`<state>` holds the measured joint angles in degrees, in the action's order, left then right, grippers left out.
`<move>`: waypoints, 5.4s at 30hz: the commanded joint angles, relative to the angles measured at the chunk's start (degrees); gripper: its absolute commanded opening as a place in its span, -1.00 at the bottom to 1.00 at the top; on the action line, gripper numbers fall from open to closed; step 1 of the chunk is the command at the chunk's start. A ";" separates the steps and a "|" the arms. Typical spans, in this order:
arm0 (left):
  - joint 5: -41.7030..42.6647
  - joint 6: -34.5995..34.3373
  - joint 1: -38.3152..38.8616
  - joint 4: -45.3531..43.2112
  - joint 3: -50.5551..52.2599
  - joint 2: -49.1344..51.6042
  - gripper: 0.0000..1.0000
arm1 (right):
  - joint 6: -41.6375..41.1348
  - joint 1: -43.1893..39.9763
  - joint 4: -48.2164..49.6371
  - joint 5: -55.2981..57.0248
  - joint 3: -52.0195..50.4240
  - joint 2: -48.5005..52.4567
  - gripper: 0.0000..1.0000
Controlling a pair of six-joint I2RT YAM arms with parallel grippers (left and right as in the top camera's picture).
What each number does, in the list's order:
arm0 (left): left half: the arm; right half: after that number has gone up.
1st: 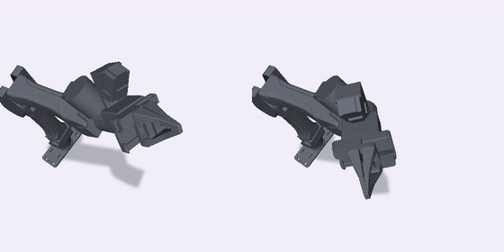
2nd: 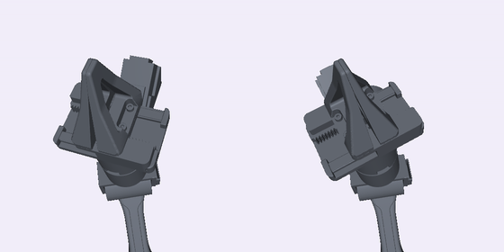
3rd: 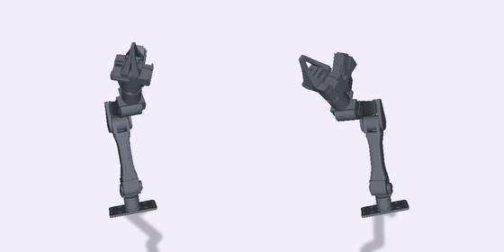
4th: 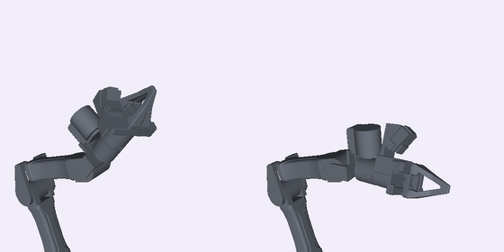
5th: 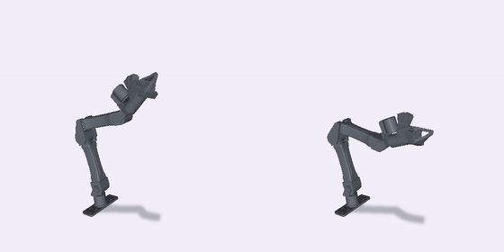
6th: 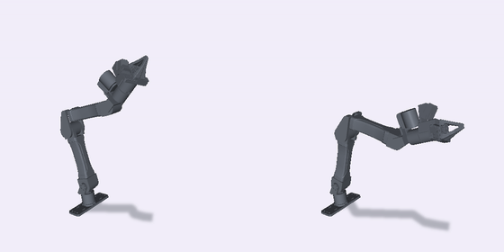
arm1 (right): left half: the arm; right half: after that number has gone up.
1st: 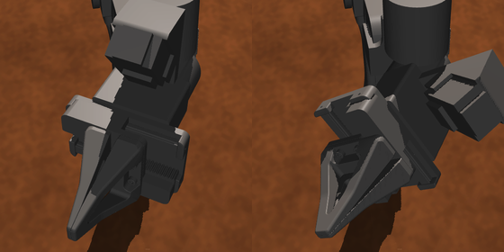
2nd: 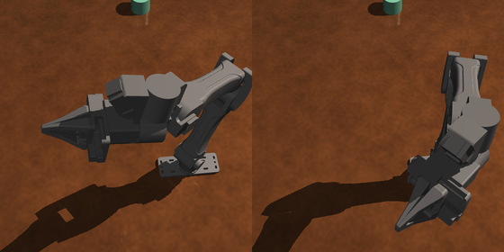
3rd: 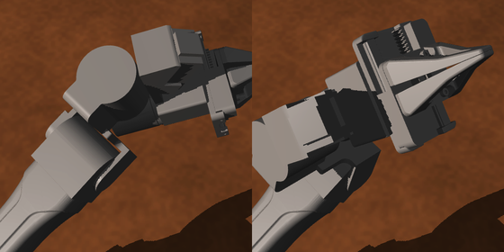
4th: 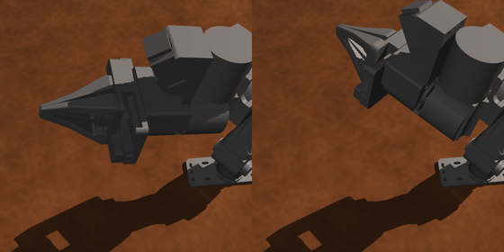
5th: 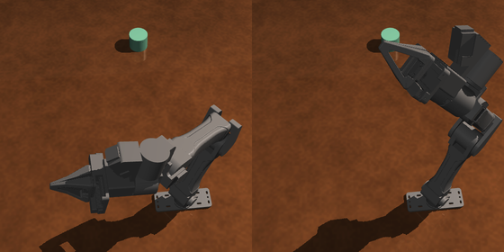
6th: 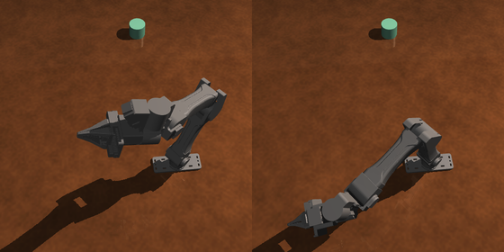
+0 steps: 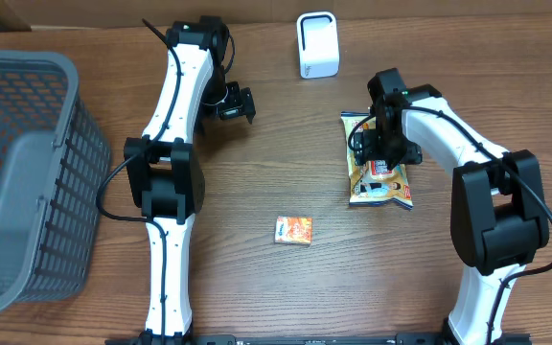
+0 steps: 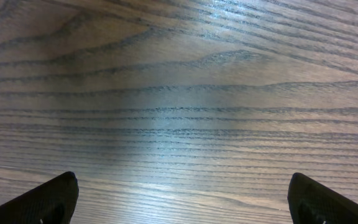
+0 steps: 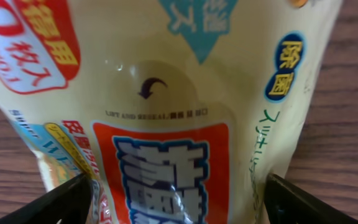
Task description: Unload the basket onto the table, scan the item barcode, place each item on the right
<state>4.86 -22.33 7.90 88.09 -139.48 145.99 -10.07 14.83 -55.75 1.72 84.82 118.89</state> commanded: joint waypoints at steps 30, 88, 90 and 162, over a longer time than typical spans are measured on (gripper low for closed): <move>-0.44 0.04 0.74 -9.31 -0.85 0.26 1.00 | -12.26 0.22 11.32 -6.95 10.97 -0.13 -0.92; -0.44 0.04 0.74 -9.55 -0.85 0.24 0.99 | -18.29 2.56 20.61 -4.83 24.35 4.07 -0.93; -0.42 0.04 0.74 -9.55 -0.85 0.24 1.00 | -20.24 2.75 24.33 -4.83 24.33 4.52 -0.92; -0.44 0.04 0.74 -9.55 -0.85 0.26 1.00 | -12.20 -49.94 3.28 11.91 22.01 3.65 0.11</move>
<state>4.86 -22.35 8.27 78.56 -139.48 145.99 -22.48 -34.85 -51.68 11.16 106.32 123.22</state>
